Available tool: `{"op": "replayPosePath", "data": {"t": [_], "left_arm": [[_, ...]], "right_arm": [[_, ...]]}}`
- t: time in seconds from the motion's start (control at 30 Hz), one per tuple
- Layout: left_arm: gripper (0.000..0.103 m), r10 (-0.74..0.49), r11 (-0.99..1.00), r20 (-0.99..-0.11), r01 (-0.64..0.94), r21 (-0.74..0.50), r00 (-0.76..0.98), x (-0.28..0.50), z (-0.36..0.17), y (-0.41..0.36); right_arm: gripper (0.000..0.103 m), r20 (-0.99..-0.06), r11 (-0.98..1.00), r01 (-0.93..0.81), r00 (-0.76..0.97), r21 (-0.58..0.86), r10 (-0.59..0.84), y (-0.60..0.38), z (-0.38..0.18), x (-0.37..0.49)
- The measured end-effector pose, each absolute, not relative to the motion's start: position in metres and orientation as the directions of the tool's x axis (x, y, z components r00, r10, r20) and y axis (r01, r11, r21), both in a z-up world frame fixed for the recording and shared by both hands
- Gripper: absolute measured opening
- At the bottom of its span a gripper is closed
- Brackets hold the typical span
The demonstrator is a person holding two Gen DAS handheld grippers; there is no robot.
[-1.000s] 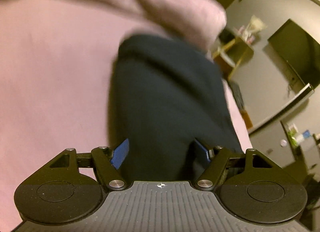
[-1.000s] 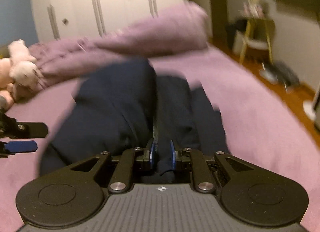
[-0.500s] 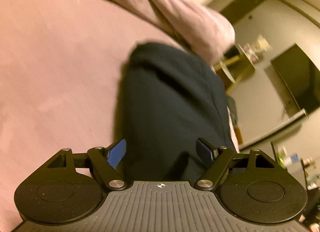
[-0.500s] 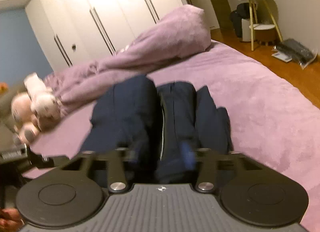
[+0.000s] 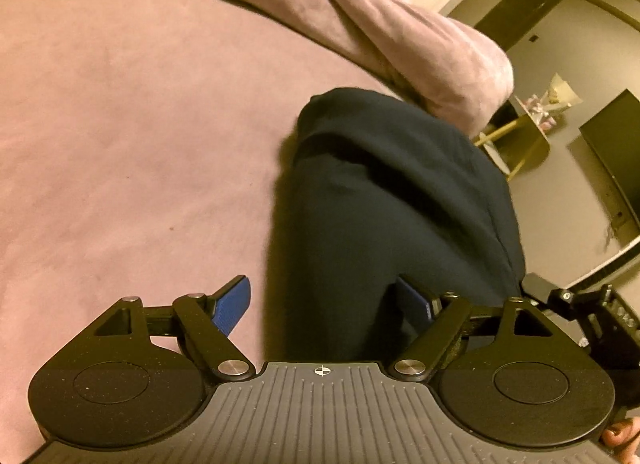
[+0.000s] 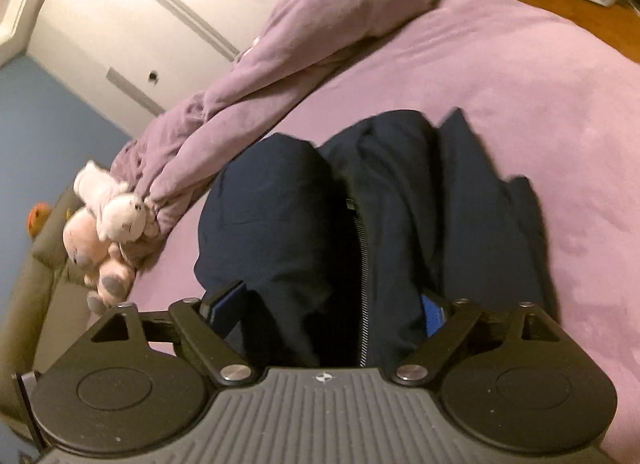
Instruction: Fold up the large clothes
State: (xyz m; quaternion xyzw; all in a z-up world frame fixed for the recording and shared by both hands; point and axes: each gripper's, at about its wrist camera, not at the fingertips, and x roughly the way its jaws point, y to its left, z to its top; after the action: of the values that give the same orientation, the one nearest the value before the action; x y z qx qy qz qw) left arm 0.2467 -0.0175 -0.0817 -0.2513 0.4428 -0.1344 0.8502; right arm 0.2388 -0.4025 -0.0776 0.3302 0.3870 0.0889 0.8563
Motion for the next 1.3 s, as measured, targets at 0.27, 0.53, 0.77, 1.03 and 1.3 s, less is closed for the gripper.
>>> {"op": "replayPosePath", "data": {"t": [0.27, 0.53, 0.77, 1.03, 1.3], "left_arm": [[0.084, -0.456, 0.833, -0.682, 0.004, -0.553, 0.571, 0.248, -0.081, -0.019], [0.082, -0.381, 0.814, -0.743, -0.180, -0.552, 0.551, 0.244, -0.105, 0.017], [0.071, -0.398, 0.838, -0.757, -0.130, -0.529, 0.519, 0.248, -0.102, -0.002], [0.059, -0.401, 0.875, -0.740, -0.013, -0.484, 0.540, 0.237, -0.074, -0.038], [0.059, -0.261, 0.961, -0.747, 0.093, -0.260, 0.611, 0.226, -0.061, -0.089]], "right_arm": [[0.068, -0.680, 0.881, 0.038, 0.652, 0.472, 0.335, -0.360, -0.071, 0.254], [0.041, -0.642, 0.932, -0.035, 0.715, 0.362, 0.277, -0.345, -0.061, 0.232], [0.032, -0.620, 0.943, -0.028, 0.747, 0.331, 0.239, -0.344, -0.053, 0.220], [0.029, -0.590, 0.928, 0.035, 0.780, 0.371, 0.206, -0.370, -0.051, 0.188], [0.043, -0.611, 0.920, 0.126, 0.779, 0.371, 0.140, -0.406, -0.071, 0.172]]}}
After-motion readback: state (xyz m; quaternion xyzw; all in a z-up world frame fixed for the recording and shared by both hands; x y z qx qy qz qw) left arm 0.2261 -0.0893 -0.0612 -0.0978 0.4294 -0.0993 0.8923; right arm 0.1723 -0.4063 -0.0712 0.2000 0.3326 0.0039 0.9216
